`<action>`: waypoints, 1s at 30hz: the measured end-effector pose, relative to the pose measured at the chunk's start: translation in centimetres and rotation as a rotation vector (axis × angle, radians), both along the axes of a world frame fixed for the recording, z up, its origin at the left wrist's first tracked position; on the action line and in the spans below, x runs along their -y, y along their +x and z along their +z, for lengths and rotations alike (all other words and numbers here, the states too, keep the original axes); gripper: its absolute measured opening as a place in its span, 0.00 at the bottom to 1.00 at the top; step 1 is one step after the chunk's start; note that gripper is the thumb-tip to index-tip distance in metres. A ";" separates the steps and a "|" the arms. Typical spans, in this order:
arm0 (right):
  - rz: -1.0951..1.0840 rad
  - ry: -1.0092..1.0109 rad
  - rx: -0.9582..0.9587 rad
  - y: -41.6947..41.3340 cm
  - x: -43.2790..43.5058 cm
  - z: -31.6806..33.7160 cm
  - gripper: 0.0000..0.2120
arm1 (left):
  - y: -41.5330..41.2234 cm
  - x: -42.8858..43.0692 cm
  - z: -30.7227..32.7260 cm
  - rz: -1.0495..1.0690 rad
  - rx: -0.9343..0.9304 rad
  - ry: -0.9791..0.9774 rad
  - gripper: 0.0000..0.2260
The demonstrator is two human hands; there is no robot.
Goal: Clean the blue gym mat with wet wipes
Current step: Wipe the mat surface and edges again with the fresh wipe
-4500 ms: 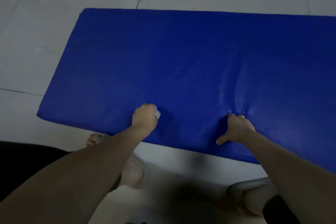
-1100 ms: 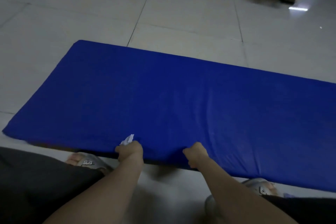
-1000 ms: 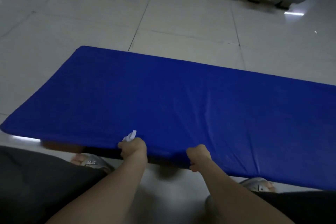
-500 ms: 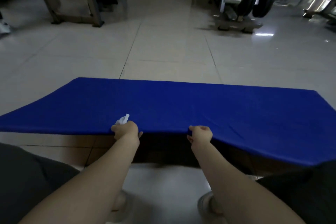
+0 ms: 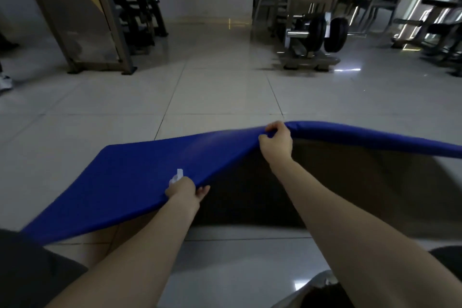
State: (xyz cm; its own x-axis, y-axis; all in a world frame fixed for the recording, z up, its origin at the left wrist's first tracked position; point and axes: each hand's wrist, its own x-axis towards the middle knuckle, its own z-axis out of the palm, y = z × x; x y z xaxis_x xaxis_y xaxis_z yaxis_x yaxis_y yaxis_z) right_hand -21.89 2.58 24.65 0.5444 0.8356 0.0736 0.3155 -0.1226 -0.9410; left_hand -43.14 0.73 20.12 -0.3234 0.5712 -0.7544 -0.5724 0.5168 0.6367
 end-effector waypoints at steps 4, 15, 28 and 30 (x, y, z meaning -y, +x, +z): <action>0.003 0.126 0.087 5.6 0.1 2.4 0.14 | 7.4 -0.6 0.3 0.009 0.045 0.105 0.19; -0.256 -0.458 -1.107 10.2 5.0 -12.6 0.26 | 25.5 2.3 -7.3 -0.257 -0.294 0.136 0.13; -0.719 -0.305 -0.886 11.1 5.1 -16.5 0.17 | 20.1 4.1 -12.6 -0.885 0.085 -0.108 0.07; -0.774 -0.240 -0.710 10.6 6.1 -16.9 0.18 | 21.5 4.6 -12.4 -0.968 0.125 -0.110 0.08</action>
State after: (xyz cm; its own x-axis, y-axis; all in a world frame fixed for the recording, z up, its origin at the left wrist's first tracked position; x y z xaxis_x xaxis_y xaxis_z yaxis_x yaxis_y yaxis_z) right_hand -11.27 -3.51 7.74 0.7849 0.1961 -0.5877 -0.5363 -0.2601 -0.8030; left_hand -21.64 -3.84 7.70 0.3338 0.4719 -0.8160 0.0700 0.8509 0.5207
